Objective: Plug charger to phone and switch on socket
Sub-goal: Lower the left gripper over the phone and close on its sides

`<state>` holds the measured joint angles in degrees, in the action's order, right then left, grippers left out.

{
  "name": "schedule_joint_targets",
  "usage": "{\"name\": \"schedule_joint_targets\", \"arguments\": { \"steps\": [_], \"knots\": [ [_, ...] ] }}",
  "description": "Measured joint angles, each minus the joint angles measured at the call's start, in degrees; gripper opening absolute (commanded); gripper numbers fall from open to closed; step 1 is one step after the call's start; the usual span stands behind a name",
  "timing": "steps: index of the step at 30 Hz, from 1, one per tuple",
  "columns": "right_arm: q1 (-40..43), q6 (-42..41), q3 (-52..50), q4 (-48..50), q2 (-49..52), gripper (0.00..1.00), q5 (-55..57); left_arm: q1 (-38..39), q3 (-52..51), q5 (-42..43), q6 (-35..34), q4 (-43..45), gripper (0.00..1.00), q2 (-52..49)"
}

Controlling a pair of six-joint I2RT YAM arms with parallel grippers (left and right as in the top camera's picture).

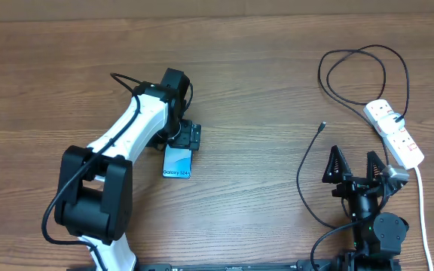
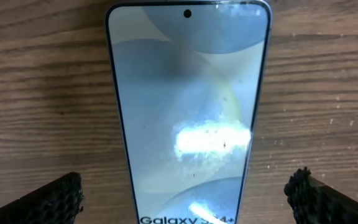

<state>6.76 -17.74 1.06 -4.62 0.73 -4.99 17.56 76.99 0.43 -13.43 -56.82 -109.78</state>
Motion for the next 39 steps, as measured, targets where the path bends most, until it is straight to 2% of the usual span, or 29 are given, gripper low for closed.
{"name": "schedule_joint_targets", "arguments": {
  "steps": [13,21,27,31,39],
  "knots": [
    [0.00,-0.02,0.00,-0.02,0.00,1.00,0.02,0.00,0.42,0.63,-0.13,0.50,1.00,-6.62],
    [0.00,-0.04,0.00,-0.04,0.00,1.00,0.07,0.11,1.53,1.27,-1.31,-1.03,0.78,-7.52],
    [0.00,-0.04,0.00,-0.04,0.00,1.00,0.07,0.11,1.70,1.27,-1.51,-1.42,0.56,-7.54],
    [0.00,-0.02,0.00,-0.02,0.00,1.00,0.04,0.09,1.75,1.40,-1.49,-1.49,0.50,-7.54],
    [-0.02,0.00,0.00,-0.02,0.00,1.00,0.09,0.09,1.84,1.40,-1.49,-1.66,0.48,-7.56]
  ]
}}
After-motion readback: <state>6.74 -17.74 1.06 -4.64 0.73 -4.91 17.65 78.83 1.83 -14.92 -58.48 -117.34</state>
